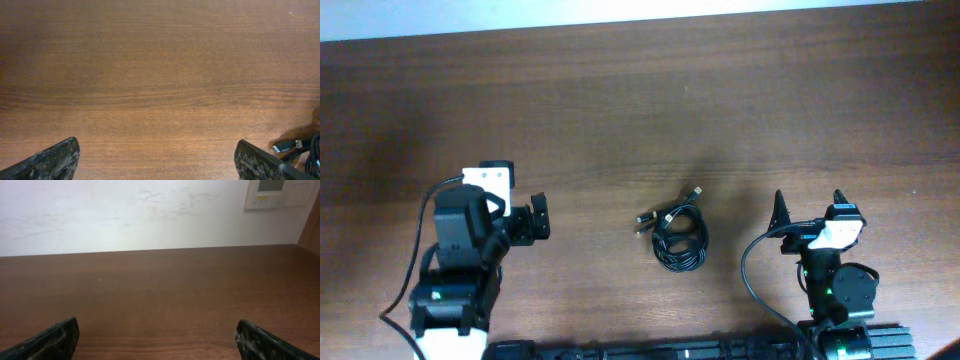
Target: Untangle cables
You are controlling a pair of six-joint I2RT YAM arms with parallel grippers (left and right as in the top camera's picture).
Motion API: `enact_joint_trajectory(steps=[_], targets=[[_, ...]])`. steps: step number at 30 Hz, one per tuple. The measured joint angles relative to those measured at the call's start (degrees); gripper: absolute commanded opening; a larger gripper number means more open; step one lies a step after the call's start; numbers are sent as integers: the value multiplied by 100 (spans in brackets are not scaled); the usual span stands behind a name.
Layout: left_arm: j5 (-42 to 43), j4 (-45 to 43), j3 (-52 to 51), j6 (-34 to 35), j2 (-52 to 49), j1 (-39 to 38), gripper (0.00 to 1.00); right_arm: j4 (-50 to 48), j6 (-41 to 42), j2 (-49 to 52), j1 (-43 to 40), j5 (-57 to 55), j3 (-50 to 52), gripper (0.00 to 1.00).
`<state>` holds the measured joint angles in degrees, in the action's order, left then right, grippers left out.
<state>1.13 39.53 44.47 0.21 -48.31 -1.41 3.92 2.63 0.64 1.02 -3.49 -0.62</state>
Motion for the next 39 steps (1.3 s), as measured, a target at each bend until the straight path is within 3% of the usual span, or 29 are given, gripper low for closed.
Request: enact_joint_trajectory(steps=[9,39], targets=[[7,649,686,0,-1088,0,99,0,-2,-2,0,0,0,99],[44,527,686,0,-1095,0,99,0,-2,-2,0,0,0,99]])
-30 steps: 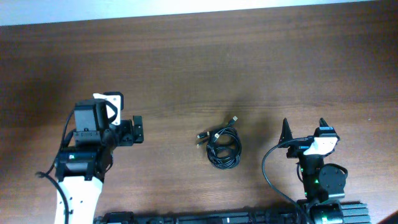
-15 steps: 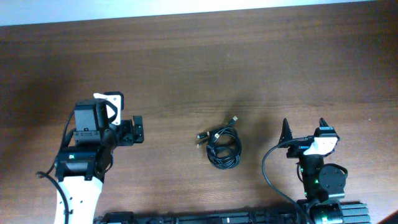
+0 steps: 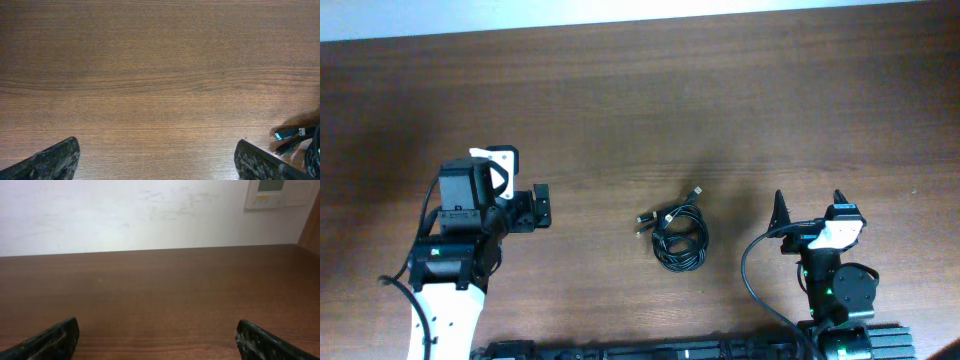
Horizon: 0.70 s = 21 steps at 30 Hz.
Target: Untangle cables
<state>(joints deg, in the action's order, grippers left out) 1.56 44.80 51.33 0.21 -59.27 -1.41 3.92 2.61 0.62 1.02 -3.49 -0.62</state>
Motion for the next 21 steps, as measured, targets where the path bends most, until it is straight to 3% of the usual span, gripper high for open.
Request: enact_joint_trajectory(steps=[21], targets=[[44,-195,0,0,0,0,99,0,7,9,0,0,0,99]])
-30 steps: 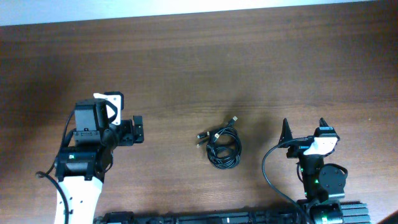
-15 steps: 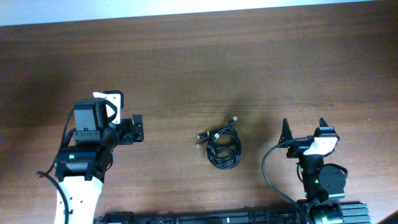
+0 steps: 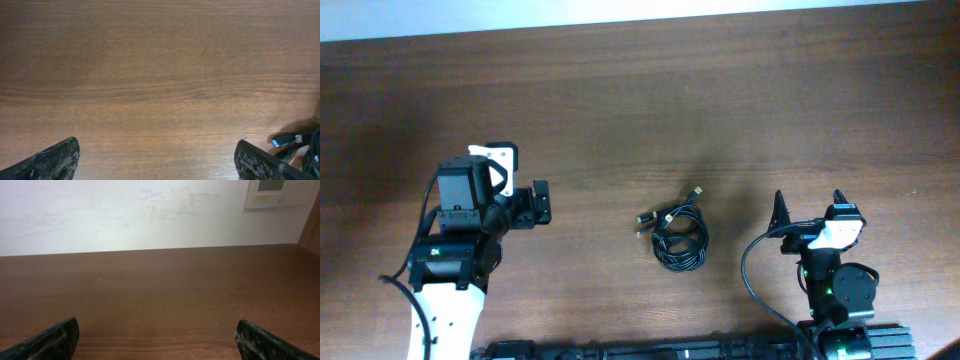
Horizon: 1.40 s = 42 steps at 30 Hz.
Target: Untangle cables
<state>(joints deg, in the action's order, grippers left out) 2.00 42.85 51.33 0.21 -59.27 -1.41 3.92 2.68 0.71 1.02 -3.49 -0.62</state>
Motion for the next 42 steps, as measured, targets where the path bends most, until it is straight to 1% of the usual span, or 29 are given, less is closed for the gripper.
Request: enact_joint_trajectory(steps=[5,12,17,22,24,25,28,31,33,35,36,39,40,42], targets=[[490,-39,0,-2,0,0,99,0,-7,0,0,0,0,99],[649,26,0,0,0,0,99,0,-7,0,0,0,0,99],[1082,-2,0,0,0,0,99,-527,-7,22,0,13,2,99],[1423,-98,0,0,0,0,99,-503,9,24,0,422,2,99],[1478,-105,0,0,0,0,99,-144,37,28,0,573,-72,99],[1502,-107,0,0,0,0,99,192,37,50,0,625,-251,99],[1528,-118,0,0,0,0,99,702,35,254,0,660,-1141,99],[1541,-101,2,0,0,0,99,1255,35,949,0,824,-2245,99],[1541,-55,7,0,-2,0,99,1832,31,1661,0,925,-3008,99],[1539,-61,11,0,-7,0,99,2444,39,2636,0,1001,-3899,99],[1541,-61,13,0,-11,0,99,2968,35,3117,0,1062,-4376,99],[1541,-44,22,0,-11,0,99,4015,-31,4175,0,1145,-5425,99],[1541,-42,22,2,-11,0,99,4297,-87,4610,0,1165,-5768,99],[1541,-57,22,0,-11,0,99,4590,-142,5193,0,1233,-6067,99]])
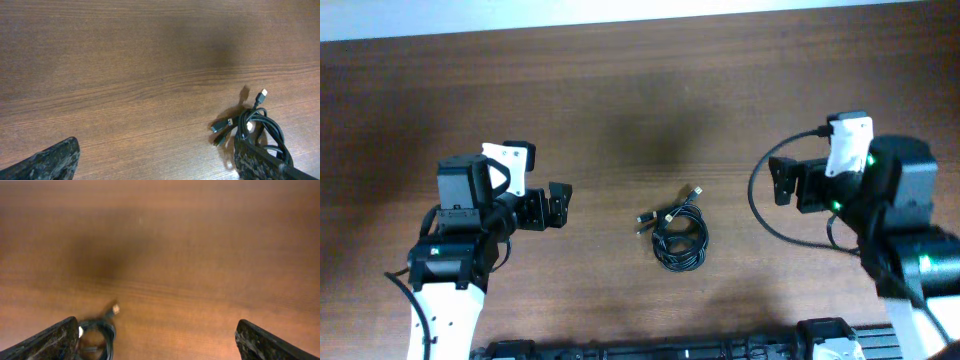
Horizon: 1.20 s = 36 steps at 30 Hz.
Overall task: Untangle cables
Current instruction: 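Reach the right gripper down onto the black cable bundle and grasp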
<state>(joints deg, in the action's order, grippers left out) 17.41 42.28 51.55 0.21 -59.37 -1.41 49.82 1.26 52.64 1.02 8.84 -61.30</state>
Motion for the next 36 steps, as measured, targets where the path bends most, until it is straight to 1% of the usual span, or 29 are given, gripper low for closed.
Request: enact_joint_trajectory(steps=[3,4,7,10,12,13,16,18,23,27,32,33,34,35,36], targets=[[0,-4,0,0,0,0,99,90,-17,573,-2,393,-70,99],[0,-2,0,0,0,0,99,146,-22,815,0,708,-74,99],[0,-7,0,0,0,0,99,415,-17,1401,0,1198,-96,99],[0,-28,0,0,-4,0,99,1023,-17,2153,0,1742,-127,99],[0,-74,0,0,-22,0,99,1593,-17,2649,24,1930,-146,100],[0,-109,0,0,-50,0,99,1694,-22,2887,66,1965,-146,99],[0,-120,0,0,-210,0,99,1709,-24,3554,437,2024,-146,92],[0,-136,0,0,-306,0,99,1674,-20,3783,745,2065,-146,92],[2,-136,0,0,-391,0,99,1062,50,3974,1451,2081,-146,93],[0,-138,0,0,-391,0,99,691,101,3974,1558,1945,-146,93],[0,-142,0,0,-393,0,99,531,133,4120,1558,1646,-146,92],[0,-142,0,0,-393,0,99,472,136,4192,1558,1628,-146,91],[0,-142,0,0,-393,0,99,415,133,4312,1558,1606,-146,80],[0,-140,0,0,-393,0,99,376,138,4450,1558,1602,-146,71],[0,-144,0,0,-396,0,99,369,170,4575,1558,1598,-146,69]])
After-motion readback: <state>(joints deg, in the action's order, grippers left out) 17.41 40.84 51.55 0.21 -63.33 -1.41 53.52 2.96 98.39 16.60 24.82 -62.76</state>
